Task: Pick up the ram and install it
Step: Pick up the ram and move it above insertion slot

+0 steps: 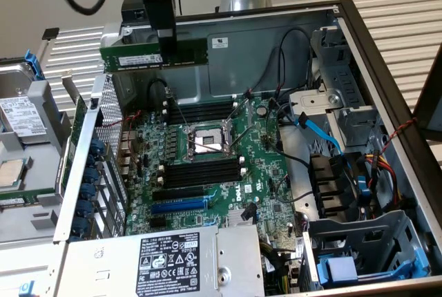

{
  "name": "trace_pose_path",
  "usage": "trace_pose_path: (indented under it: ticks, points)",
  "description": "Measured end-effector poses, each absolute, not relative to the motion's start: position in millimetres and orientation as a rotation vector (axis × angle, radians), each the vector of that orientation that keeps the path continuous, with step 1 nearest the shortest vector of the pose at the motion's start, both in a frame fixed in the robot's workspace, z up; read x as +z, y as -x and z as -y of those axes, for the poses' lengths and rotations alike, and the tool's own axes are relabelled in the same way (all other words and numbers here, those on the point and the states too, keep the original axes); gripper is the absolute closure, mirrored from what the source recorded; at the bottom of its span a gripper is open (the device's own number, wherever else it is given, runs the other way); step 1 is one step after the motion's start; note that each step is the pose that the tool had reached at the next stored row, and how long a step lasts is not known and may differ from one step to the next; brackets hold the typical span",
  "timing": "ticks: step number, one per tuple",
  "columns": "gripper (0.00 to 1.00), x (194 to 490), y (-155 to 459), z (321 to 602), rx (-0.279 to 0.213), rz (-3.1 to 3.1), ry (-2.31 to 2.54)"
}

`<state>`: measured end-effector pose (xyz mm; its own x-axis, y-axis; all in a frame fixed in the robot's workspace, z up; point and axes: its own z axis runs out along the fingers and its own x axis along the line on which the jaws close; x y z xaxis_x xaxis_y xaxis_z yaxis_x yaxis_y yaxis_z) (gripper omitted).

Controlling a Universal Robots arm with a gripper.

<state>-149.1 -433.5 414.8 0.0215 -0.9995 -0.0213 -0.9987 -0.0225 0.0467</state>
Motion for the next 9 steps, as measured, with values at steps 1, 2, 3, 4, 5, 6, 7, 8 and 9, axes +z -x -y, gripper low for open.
trace_pose_path:
  ticks: [1,2,3,4,5,6,7,8,9]
  points:
    - [0.87,414,145,433,-0.075,2.183,-2.232]
    - [0.87,412,140,433,-0.075,2.183,-2.232]
    - [0.87,411,136,432,-0.075,2.183,-2.232]
    - [0.87,410,131,431,-0.075,2.183,-2.232]
    - [0.87,408,126,431,-0.075,2.183,-2.232]
    - [0.87,407,122,430,-0.075,2.183,-2.232]
    - [0.87,406,117,430,-0.075,2.183,-2.232]
    - [0.87,405,113,429,-0.075,2.183,-2.232]
    - [0.87,404,108,429,-0.075,2.183,-2.232]
